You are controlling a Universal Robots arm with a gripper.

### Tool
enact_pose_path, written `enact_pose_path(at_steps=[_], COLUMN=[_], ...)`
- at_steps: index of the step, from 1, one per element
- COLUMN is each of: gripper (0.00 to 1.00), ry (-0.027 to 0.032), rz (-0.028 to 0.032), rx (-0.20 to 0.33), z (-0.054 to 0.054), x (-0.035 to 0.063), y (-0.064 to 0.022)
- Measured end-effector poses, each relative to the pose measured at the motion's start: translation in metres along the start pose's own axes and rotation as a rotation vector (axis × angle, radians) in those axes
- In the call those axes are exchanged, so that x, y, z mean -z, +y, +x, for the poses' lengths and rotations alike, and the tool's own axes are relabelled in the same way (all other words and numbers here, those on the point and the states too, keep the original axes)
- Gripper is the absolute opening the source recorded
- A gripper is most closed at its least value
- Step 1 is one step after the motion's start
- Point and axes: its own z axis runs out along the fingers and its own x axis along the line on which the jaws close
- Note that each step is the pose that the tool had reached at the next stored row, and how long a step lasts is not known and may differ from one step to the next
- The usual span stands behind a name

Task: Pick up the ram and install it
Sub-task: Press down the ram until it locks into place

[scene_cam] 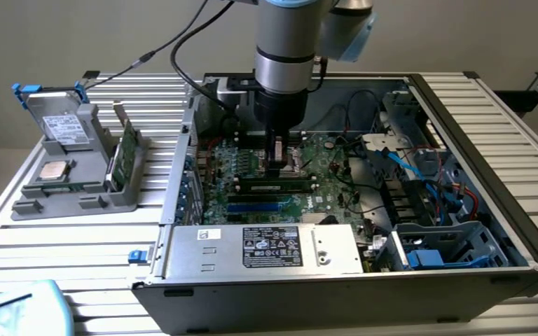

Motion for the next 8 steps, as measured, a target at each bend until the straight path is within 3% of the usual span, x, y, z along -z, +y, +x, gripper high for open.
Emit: enact_pose_path(at_steps=[8], gripper=[0.13], ry=[0.0025], rz=[0.0016], rx=[-0.001], z=[0.0001], x=[-0.0025], y=[0.0021])
